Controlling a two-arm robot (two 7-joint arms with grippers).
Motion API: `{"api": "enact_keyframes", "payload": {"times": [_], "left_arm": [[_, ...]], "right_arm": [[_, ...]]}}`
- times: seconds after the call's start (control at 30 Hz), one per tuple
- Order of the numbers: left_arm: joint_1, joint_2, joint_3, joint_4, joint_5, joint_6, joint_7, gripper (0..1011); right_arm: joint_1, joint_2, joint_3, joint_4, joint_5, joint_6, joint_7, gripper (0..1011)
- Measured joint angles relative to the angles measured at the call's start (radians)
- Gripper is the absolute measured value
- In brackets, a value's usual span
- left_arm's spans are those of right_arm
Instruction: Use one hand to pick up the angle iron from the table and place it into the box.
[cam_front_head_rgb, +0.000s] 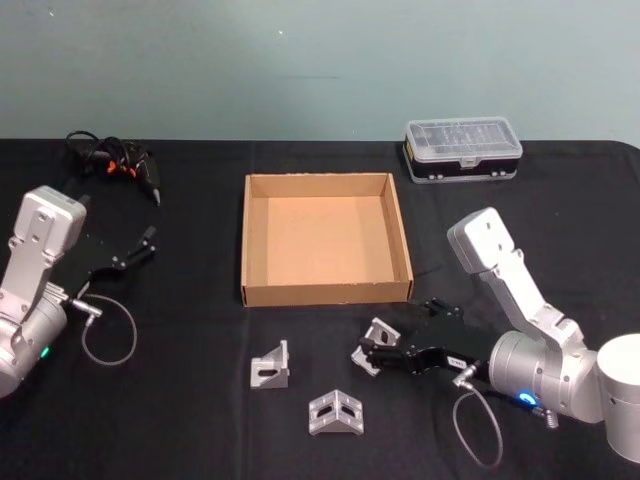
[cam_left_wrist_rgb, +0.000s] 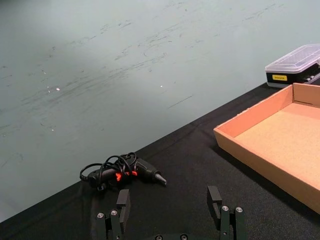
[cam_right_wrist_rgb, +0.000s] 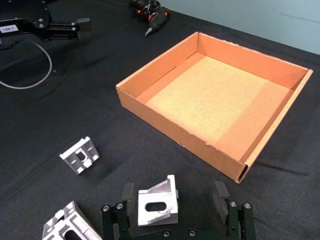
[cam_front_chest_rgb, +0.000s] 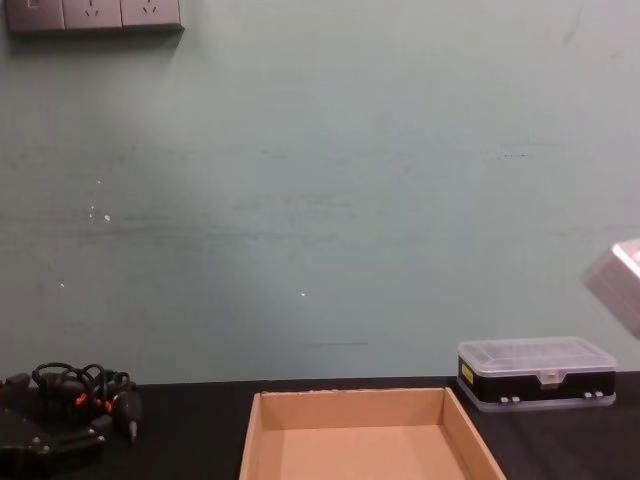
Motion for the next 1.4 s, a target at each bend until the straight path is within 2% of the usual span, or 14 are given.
{"api": "enact_keyframes", "payload": {"times": [0.33, 1.0, 1.13, 1.4], "left_arm": [[0.0, 0.0, 0.0, 0.0, 0.0, 0.0, 0.0, 1011], [0.0, 0.0, 0.0, 0.0, 0.0, 0.0, 0.0, 1011], [0.0, 0.0, 0.0, 0.0, 0.0, 0.0, 0.0, 1011], [0.0, 0.0, 0.0, 0.0, 0.0, 0.0, 0.0, 1011]], "right_arm": [[0.013, -0.029, -0.007, 0.041, -0.023, -0.004, 0.009, 1002], [0.0, -0.051, 0.005, 0.06, -0.057, -0.016, 0.011, 990], [-0.003, -0.056, 0.009, 0.062, -0.066, -0.022, 0.011, 907], [-0.013, -0.062, 0.021, 0.06, -0.083, -0.027, 0.005, 669]]}}
